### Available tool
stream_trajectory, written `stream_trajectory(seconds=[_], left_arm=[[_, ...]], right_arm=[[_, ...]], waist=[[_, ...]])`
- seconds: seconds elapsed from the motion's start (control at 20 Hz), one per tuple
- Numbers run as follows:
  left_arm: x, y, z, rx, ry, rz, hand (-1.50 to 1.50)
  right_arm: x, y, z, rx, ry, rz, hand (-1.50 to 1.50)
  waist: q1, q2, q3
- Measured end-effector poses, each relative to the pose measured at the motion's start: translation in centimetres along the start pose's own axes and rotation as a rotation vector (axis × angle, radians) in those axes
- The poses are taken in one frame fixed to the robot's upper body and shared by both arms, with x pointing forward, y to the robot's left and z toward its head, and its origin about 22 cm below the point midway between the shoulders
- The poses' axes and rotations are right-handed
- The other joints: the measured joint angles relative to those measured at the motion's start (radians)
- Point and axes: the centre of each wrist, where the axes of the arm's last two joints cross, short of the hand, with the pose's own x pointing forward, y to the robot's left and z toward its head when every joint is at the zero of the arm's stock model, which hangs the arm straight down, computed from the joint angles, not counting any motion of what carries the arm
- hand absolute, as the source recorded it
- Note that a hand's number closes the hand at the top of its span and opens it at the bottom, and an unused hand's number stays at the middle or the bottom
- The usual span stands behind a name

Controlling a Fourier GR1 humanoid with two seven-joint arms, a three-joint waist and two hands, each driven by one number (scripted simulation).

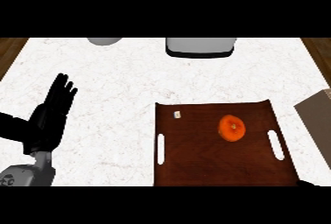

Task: Pick the squash from the tray and place it in the cardboard box

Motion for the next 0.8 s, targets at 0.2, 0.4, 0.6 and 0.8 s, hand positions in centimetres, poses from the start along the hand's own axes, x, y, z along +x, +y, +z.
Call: stream_trajectory(seconds=[0.2,0.4,0.6,0.8], left_arm=[[0.0,-0.3,-0.1,-0.001,0.002,0.001,0.00],[0.4,-0.1,0.2,0.000,0.000,0.002,0.00],[0.7,-0.6,0.0,0.000,0.003,0.002,0.00],[-0.1,-0.9,0.1,-0.006,-0.003,0.002,0.00]], right_arm=[[4.7,-0.9,0.6,0.112,0.072,0.017,-1.50],[9.1,-0.7,0.6,0.161,0.087,-0.010,-1.50],[12.7,0.3,0.9,0.190,0.084,-0.037,-1.50],[14.1,1.6,-0.1,0.205,0.101,-0.014,-1.50]], waist=[[0.002,0.002,0.005],[0.008,0.002,0.008],[0.008,0.003,0.010],[0.008,0.003,0.011]])
